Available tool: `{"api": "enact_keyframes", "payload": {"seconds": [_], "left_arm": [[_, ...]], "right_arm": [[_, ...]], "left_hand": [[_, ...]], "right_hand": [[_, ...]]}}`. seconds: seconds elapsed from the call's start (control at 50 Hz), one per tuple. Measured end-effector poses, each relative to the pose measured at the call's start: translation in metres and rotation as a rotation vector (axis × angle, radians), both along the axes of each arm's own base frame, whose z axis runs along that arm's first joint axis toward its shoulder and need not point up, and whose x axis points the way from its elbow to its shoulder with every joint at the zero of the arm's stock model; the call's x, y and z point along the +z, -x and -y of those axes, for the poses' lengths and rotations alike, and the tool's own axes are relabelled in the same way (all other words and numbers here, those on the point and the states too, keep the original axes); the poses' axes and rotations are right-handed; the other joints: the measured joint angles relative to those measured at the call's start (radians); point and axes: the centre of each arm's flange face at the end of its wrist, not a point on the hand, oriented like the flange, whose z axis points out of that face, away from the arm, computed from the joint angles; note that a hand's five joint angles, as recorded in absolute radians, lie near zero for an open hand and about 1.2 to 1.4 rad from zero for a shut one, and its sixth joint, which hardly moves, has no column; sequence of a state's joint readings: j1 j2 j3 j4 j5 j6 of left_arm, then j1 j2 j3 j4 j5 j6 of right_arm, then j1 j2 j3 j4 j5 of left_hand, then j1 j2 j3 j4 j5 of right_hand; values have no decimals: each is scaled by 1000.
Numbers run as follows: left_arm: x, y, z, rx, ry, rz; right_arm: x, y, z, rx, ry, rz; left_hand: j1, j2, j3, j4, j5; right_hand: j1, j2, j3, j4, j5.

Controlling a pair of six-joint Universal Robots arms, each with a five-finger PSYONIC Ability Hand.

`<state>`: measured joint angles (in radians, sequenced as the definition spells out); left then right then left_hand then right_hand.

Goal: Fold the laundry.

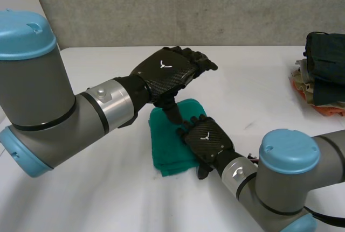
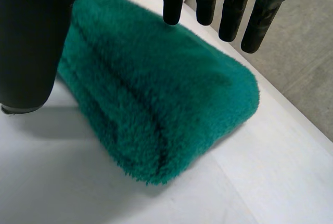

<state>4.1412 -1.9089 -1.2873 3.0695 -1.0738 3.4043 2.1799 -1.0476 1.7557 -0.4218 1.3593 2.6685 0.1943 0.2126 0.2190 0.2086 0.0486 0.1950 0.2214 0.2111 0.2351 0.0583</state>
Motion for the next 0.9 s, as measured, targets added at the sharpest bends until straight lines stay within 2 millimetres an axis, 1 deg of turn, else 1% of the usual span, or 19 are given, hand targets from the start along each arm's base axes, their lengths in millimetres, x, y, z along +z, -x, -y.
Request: {"api": "enact_keyframes", "payload": {"seconds": [0.1, 0.2, 0.38, 0.5, 0.58, 0.64, 0.74, 0.9], "left_arm": [[2, 0, -2, -24, -7, 0], [4, 0, -4, -21, 0, -3], [7, -1, -4, -14, 9, -7], [7, -1, -4, -13, 9, -8], [8, -1, -5, -13, 10, -9], [9, -1, -5, -14, 12, -11], [13, -2, -7, -15, 21, -17], [14, -3, -8, -15, 22, -18]], "right_arm": [[-13, -5, 9, 5, 29, -32], [-18, -12, 20, 5, 61, -37], [-14, -21, 33, 3, 97, -15], [-14, -23, 36, 3, 104, -9], [-12, -26, 40, 6, 114, 0], [-10, -27, 42, 5, 120, 5], [-7, -31, 48, 1, 134, 18], [-5, -33, 50, -2, 138, 30]], "left_hand": [[0, 0, 0, 0, 0], [0, 0, 0, 0, 0], [0, 0, 0, 0, 0], [0, 0, 0, 0, 0], [0, 0, 0, 0, 0], [0, 0, 0, 0, 0], [0, 0, 0, 0, 0], [0, 0, 0, 0, 0]], "right_hand": [[0, 0, 0, 0, 0], [4, 6, 14, 3, 5], [4, 22, 39, 3, 10], [4, 24, 41, 5, 36], [78, 95, 112, 84, 69], [95, 107, 128, 100, 81], [100, 109, 132, 104, 86], [96, 107, 130, 102, 85]]}}
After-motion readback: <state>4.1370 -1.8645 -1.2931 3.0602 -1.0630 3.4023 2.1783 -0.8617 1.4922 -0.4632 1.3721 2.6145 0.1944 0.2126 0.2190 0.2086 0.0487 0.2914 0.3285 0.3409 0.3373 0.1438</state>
